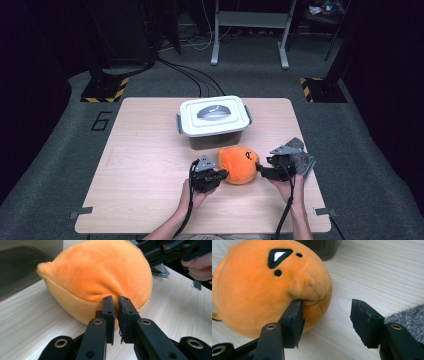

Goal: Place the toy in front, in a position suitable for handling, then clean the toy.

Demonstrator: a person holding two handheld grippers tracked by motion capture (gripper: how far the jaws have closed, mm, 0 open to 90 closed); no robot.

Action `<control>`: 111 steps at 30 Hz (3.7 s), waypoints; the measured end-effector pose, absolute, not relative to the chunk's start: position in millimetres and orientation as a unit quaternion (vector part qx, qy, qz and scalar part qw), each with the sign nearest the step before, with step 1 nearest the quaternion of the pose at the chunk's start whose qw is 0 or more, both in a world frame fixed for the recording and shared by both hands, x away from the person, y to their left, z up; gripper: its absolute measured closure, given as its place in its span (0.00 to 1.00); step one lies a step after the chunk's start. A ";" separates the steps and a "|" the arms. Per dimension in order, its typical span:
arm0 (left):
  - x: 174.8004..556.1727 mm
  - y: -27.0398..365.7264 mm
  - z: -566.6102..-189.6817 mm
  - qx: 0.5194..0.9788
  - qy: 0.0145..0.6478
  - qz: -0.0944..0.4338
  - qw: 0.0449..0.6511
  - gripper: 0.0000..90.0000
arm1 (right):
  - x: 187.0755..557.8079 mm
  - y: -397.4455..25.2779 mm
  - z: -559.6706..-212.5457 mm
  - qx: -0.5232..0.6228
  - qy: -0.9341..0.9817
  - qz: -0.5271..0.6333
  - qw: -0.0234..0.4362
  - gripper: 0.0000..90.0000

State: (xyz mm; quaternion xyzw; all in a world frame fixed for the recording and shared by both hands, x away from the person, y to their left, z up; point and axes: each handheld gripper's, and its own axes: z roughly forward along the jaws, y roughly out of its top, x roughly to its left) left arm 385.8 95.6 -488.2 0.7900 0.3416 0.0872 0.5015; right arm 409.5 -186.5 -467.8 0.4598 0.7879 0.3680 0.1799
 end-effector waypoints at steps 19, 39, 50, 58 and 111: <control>390.9 100.5 -489.9 0.796 0.325 0.080 0.505 0.76 | 398.4 -162.9 -459.9 0.437 0.771 0.425 0.186 0.33; 394.8 99.6 -491.2 0.836 0.261 0.140 0.462 0.63 | 403.0 -166.7 -464.3 0.421 0.788 0.415 0.174 0.33; 395.0 98.5 -494.0 0.829 0.275 0.138 0.468 0.90 | 397.2 -175.0 -461.0 0.429 0.780 0.420 0.176 0.23; 393.9 100.2 -494.0 0.829 0.279 0.136 0.466 0.91 | 387.8 -210.0 -450.8 0.471 0.750 0.410 0.219 0.16; 391.5 100.1 -495.1 0.833 0.264 0.139 0.465 0.89 | 440.3 -272.5 -511.3 0.588 0.721 0.289 0.227 0.69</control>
